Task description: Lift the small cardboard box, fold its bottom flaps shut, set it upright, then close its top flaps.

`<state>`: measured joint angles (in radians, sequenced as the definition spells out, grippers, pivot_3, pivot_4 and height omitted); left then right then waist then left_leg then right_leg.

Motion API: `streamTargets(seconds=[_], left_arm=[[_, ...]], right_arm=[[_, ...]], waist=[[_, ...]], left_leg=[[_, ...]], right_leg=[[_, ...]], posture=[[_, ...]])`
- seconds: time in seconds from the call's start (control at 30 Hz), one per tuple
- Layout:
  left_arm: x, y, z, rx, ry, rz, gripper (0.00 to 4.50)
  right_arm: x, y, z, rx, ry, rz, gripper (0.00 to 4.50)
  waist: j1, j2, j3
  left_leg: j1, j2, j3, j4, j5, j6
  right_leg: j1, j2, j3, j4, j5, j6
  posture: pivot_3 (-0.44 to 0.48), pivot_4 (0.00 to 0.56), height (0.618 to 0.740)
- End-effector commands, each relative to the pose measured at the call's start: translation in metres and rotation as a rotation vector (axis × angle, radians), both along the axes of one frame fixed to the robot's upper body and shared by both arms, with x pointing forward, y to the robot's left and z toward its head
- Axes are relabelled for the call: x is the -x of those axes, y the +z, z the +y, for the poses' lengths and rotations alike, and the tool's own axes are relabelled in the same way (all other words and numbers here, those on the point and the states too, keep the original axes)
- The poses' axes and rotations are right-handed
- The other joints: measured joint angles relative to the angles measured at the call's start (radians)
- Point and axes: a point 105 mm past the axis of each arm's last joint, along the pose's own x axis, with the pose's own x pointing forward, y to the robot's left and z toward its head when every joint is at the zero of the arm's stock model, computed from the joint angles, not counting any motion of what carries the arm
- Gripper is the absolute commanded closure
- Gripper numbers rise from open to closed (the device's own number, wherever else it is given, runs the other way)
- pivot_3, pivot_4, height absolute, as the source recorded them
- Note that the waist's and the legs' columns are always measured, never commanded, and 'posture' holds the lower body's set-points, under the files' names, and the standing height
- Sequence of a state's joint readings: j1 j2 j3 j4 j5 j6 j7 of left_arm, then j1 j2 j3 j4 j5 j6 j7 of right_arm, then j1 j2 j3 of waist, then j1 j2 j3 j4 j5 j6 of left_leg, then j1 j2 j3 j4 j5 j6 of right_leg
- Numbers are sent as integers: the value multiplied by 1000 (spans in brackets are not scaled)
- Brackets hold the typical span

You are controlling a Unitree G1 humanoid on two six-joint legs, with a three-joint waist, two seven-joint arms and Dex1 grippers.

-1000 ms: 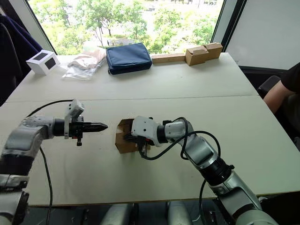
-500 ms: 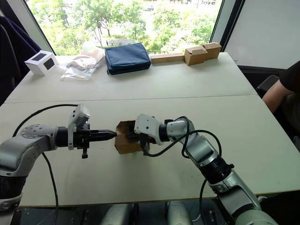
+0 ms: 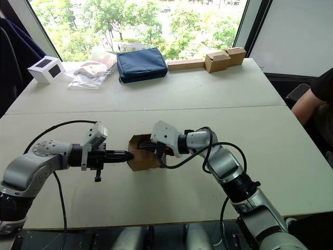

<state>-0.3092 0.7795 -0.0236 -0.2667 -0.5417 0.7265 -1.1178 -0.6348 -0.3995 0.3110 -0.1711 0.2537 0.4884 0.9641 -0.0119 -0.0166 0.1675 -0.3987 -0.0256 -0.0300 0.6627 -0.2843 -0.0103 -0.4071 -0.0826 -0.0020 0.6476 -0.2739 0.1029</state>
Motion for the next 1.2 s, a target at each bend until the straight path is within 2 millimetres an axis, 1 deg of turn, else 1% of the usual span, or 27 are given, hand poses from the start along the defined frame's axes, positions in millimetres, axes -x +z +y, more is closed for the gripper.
streamTargets(seconds=[0.03,0.1,0.17,0.23,0.33,0.4,0.5,0.63,0.77,0.83,1.0,1.13,1.2], left_arm=[[-2,0,1,-11,-3,-12,4468],[-2,-1,2,-9,-4,-12,4468],[-1,-1,2,-7,-5,-11,4468],[-2,-1,2,-5,-4,-12,4468],[-1,1,2,5,2,-13,4468],[-1,1,2,5,2,-14,4468],[-1,1,4,0,10,-17,4468],[0,4,6,0,18,-22,4468],[-8,20,12,67,55,-39,4468],[-14,24,15,70,77,-51,4468],[-26,23,14,60,100,-69,4468],[-42,20,6,73,138,-95,4468],[-44,18,1,74,127,-97,4468]], right_arm=[[5,59,-7,-157,42,-51,4500],[-1,67,-7,-189,13,-66,4500],[-9,65,-4,-167,-20,-100,4500],[-17,53,0,-90,-52,-136,4500],[-30,25,8,42,-102,-166,4500],[-32,15,9,87,-105,-169,4500],[-28,-2,9,150,-77,-162,4500],[-19,-5,8,139,-41,-138,4500],[-15,-7,6,144,-40,-130,4500],[-14,-8,6,143,-44,-124,4500],[-10,-11,6,140,-50,-115,4500],[-9,-10,6,133,-55,-117,4500],[-8,-8,6,123,-56,-119,4500]], waist=[[0,0,0],[0,0,0],[-1,0,0],[-1,0,0],[-2,0,0],[-2,0,0],[-2,0,0],[-2,0,0],[-2,0,0],[-2,0,0],[-2,0,0],[1,0,0],[-1,0,0]], left_leg=[[0,0,0,0,0,0],[0,0,0,0,0,0],[1,0,0,-1,0,0],[1,0,0,-1,0,0],[1,0,0,-1,0,0],[1,0,0,-1,0,0],[0,0,1,-1,0,0],[0,0,1,-1,0,0],[0,0,0,-1,0,0],[0,0,0,-1,0,0],[0,0,1,-1,0,0],[0,0,1,-1,0,0],[0,-1,1,-1,0,0]], right_leg=[[0,0,0,0,0,0],[0,0,0,0,0,0],[0,0,0,0,0,0],[0,0,1,0,0,0],[0,0,1,0,0,0],[0,0,0,0,0,0],[0,0,0,0,0,0],[0,1,0,0,0,0],[0,1,0,0,0,0],[0,1,0,0,0,0],[0,1,0,0,0,0],[0,2,0,0,0,0],[0,2,0,0,0,0]], posture=[[0,150,737],[0,150,737],[0,150,737],[0,150,737],[0,150,737],[0,150,737],[0,150,737],[0,150,737],[0,150,737],[0,150,737],[0,150,737],[0,150,737],[0,150,737]])
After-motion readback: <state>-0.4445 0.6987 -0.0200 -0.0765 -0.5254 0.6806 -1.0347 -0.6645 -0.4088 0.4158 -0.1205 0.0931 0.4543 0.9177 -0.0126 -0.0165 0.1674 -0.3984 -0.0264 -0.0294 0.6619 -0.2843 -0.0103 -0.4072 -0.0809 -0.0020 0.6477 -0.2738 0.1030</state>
